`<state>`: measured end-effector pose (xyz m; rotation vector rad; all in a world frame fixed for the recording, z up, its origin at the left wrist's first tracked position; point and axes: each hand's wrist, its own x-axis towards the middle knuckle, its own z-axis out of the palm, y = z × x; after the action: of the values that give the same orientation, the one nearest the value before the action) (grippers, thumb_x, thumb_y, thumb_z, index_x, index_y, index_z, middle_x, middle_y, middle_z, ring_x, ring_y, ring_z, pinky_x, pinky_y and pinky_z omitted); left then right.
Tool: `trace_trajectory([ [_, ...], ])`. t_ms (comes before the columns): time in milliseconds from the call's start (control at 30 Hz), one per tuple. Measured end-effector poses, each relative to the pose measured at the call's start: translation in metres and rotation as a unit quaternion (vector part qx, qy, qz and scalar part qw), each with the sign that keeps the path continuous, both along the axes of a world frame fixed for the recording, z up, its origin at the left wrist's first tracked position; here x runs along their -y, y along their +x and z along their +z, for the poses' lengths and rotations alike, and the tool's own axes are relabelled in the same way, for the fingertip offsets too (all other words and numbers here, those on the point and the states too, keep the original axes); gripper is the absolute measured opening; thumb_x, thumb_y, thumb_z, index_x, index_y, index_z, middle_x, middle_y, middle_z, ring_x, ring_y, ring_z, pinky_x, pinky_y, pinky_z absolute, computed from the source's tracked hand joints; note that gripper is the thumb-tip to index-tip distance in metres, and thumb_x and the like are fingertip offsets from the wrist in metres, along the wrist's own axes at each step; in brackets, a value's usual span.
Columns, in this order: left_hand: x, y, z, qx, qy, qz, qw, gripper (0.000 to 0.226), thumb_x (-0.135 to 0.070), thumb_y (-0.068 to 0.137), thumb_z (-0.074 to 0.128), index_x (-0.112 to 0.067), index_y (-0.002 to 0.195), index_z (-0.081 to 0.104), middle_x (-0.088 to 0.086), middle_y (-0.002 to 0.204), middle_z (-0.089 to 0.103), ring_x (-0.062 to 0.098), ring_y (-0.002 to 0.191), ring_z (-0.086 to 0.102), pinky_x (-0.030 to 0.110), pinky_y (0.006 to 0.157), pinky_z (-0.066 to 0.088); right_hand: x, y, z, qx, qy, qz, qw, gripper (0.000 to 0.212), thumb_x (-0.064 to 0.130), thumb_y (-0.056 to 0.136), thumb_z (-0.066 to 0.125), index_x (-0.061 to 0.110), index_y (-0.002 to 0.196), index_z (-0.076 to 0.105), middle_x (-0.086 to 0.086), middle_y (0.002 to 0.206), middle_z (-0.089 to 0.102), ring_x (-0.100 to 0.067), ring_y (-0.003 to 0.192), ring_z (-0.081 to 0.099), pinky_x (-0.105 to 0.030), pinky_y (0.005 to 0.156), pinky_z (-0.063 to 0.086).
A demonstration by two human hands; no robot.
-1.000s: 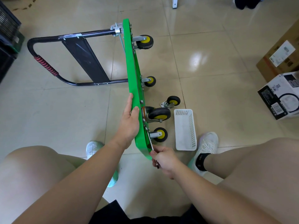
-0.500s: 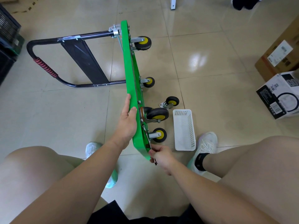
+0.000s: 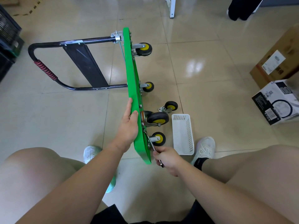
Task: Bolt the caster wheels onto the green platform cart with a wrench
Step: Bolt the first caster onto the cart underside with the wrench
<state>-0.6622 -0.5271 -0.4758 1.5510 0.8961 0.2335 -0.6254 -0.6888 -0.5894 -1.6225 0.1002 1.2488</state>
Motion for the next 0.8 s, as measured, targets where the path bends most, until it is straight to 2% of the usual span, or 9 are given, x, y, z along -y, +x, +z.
trace_trajectory([
  [67,-0.001,0.0,-0.001,-0.001,0.004,0.0,1.0,0.053,-0.029,0.113,0.031,-0.057,0.157,0.024,-0.023,0.12,0.062,-0.006,0.092,0.06,0.017,0.083,0.051,-0.003,-0.001,-0.002,-0.004,0.0,0.001,1.0,0.026,0.011,0.098,0.06,0.015,0.122,0.07,0.003,0.081,0.064,-0.018,0.072,0.05,-0.032,0.071,0.046],
  [167,-0.002,-0.001,-0.002,-0.002,0.007,0.0,1.0,0.052,-0.026,0.113,0.032,-0.054,0.157,0.027,-0.027,0.112,0.062,-0.017,0.08,0.057,0.004,0.07,0.045,-0.006,-0.007,-0.004,-0.011,0.019,-0.002,1.0,0.026,0.009,0.1,0.056,0.012,0.122,0.069,-0.001,0.084,0.061,-0.017,0.072,0.047,-0.03,0.068,0.046],
  [233,-0.001,-0.001,-0.003,-0.002,0.007,0.0,1.0,0.053,-0.027,0.113,0.032,-0.054,0.157,0.026,-0.025,0.13,0.059,-0.019,0.092,0.055,0.004,0.078,0.044,-0.007,-0.01,-0.006,-0.011,0.036,-0.011,0.999,0.025,0.007,0.101,0.054,0.01,0.121,0.069,-0.003,0.084,0.059,-0.018,0.071,0.044,-0.028,0.065,0.044],
  [333,-0.003,-0.001,-0.005,0.013,0.004,0.001,1.0,0.053,-0.03,0.112,0.032,-0.056,0.157,0.023,-0.019,0.147,0.053,-0.008,0.112,0.057,0.022,0.102,0.046,-0.009,-0.011,-0.009,0.002,0.042,-0.008,0.999,0.026,0.006,0.102,0.052,0.01,0.12,0.07,-0.002,0.086,0.063,-0.017,0.071,0.045,-0.027,0.065,0.046],
  [367,-0.003,-0.001,-0.006,0.013,0.006,0.001,1.0,0.054,-0.029,0.112,0.032,-0.055,0.158,0.022,-0.019,0.145,0.054,-0.01,0.111,0.057,0.02,0.099,0.047,-0.011,-0.012,-0.01,0.006,0.042,-0.003,0.999,0.026,0.007,0.102,0.052,0.011,0.121,0.069,-0.003,0.092,0.065,-0.016,0.072,0.047,-0.027,0.066,0.05],
  [467,-0.002,-0.001,-0.004,0.004,0.008,-0.006,1.0,0.054,-0.023,0.113,0.032,-0.048,0.16,0.023,-0.032,0.115,0.056,-0.025,0.074,0.056,0.001,0.066,0.042,-0.013,-0.016,-0.018,0.017,0.045,0.007,0.999,0.029,0.009,0.101,0.055,0.013,0.126,0.068,-0.009,0.112,0.069,-0.016,0.073,0.054,-0.029,0.073,0.057],
  [533,-0.001,-0.001,-0.001,-0.002,0.004,-0.006,1.0,0.053,-0.023,0.113,0.031,-0.048,0.16,0.023,-0.032,0.11,0.055,-0.024,0.068,0.055,0.0,0.061,0.041,-0.015,-0.017,-0.023,0.038,0.037,0.012,0.999,0.03,0.009,0.1,0.056,0.016,0.127,0.068,-0.008,0.113,0.071,-0.014,0.071,0.056,-0.036,0.078,0.058],
  [633,-0.004,-0.001,-0.006,0.0,0.002,-0.009,1.0,0.054,-0.026,0.113,0.031,-0.052,0.16,0.02,-0.026,0.128,0.057,-0.017,0.083,0.059,0.005,0.069,0.046,-0.015,-0.015,-0.026,0.05,0.025,0.017,0.998,0.03,0.009,0.099,0.057,0.018,0.126,0.069,-0.005,0.112,0.072,-0.013,0.071,0.058,-0.042,0.084,0.058],
  [800,-0.005,-0.002,-0.008,0.001,0.009,-0.013,1.0,0.054,-0.028,0.113,0.032,-0.052,0.16,0.02,-0.018,0.15,0.049,-0.001,0.12,0.057,0.022,0.1,0.047,-0.017,-0.013,-0.02,0.063,0.026,0.026,0.997,0.031,0.007,0.099,0.056,0.016,0.127,0.068,-0.005,0.113,0.072,-0.013,0.075,0.058,-0.029,0.075,0.057],
])
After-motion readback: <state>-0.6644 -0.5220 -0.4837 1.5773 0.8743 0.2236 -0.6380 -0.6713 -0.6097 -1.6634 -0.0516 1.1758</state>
